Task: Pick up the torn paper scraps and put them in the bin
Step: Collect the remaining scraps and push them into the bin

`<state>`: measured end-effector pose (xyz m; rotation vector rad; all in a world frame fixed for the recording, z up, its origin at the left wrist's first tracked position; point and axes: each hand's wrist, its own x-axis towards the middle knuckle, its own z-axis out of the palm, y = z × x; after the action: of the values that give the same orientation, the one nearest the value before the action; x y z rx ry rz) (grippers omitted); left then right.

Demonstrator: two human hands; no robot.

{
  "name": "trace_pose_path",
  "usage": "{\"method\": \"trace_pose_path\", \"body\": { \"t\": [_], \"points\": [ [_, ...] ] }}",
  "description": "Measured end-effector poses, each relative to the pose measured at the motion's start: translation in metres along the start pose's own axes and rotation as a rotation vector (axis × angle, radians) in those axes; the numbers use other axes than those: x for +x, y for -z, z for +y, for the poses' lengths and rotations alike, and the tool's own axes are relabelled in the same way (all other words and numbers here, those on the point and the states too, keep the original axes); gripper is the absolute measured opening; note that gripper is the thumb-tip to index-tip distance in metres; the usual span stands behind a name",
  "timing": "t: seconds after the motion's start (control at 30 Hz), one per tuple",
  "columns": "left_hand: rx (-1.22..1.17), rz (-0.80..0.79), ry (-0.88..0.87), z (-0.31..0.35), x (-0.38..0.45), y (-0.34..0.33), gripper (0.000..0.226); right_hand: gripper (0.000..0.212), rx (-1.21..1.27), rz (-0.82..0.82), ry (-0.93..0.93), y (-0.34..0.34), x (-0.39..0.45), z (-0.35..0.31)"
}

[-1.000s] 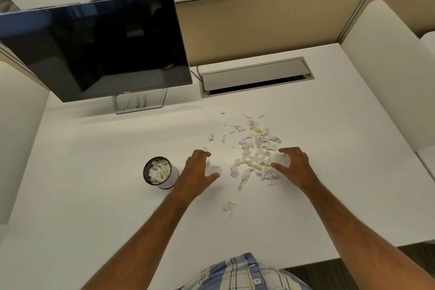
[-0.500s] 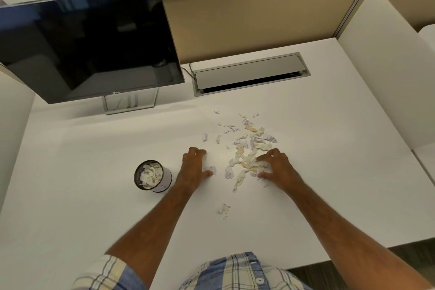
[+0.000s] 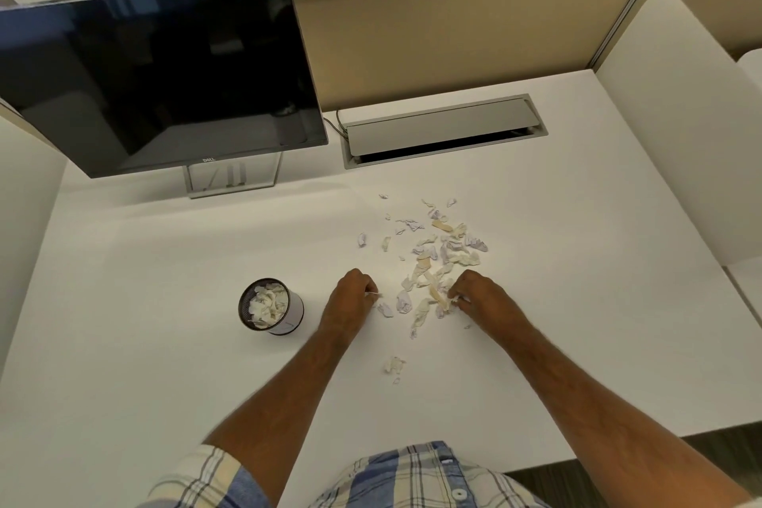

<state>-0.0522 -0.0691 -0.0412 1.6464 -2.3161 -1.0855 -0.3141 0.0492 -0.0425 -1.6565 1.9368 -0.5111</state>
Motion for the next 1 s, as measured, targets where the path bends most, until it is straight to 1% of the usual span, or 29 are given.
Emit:
{"method": "trace_pose_path", "body": {
  "t": [0.1,0.2,0.3,0.47,0.53,0.63,0.8,0.9,1.0],
  "points": [
    [0.0,-0.013,0.037,0.001,-0.003,0.0,0.009,0.021,0.082,0.007,-0.095,0.006,0.002,-0.008],
    [-0.032,-0.039,0.067,0.0,-0.009,0.002,0.009,0.017,0.176,0.013,-0.188,0.014,0.003,-0.018],
    [-0.1,0.004,0.07,0.006,-0.019,0.012,0.006,0.015,0.243,0.047,-0.223,0.019,0.001,-0.027],
    [-0.147,0.126,0.006,0.016,-0.044,0.047,0.012,0.017,0.358,0.108,-0.194,0.024,-0.003,-0.047],
    [-0.159,0.188,-0.031,0.011,-0.055,0.065,0.009,0.016,0.389,0.106,-0.184,0.024,-0.002,-0.059],
    [-0.189,0.27,-0.043,-0.006,-0.071,0.094,0.006,0.017,0.429,0.093,-0.17,0.022,0.001,-0.078],
    [-0.224,0.393,0.003,-0.049,-0.081,0.136,0.009,0.019,0.435,0.046,-0.11,0.016,0.005,-0.103],
    [-0.218,0.378,0.055,-0.067,-0.081,0.147,0.009,0.018,0.421,0.031,-0.076,0.011,0.009,-0.119],
    [-0.267,0.325,0.095,-0.078,-0.083,0.147,0.022,0.017,0.424,0.007,-0.044,0.007,0.013,-0.14]
  ]
}}
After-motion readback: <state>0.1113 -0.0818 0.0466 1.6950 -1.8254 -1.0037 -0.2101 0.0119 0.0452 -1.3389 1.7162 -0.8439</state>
